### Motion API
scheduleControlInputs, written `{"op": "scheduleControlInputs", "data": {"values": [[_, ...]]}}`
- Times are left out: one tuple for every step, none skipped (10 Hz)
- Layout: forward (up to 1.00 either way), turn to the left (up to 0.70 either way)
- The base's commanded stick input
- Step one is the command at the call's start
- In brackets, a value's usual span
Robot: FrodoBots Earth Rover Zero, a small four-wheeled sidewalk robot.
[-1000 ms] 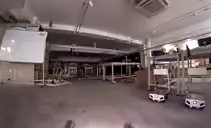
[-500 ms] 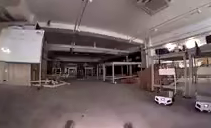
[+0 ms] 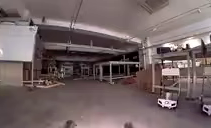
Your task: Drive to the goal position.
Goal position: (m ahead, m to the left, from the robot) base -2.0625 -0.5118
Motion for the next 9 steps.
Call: {"op": "scheduleControlInputs", "data": {"values": [[0.45, -0.26], [0.45, -0.26], [0.45, -0.26], [0.45, -0.26], [0.45, -0.26], [0.45, -0.26], [0.45, -0.26], [0.45, -0.26], [0.45, -0.26]]}}
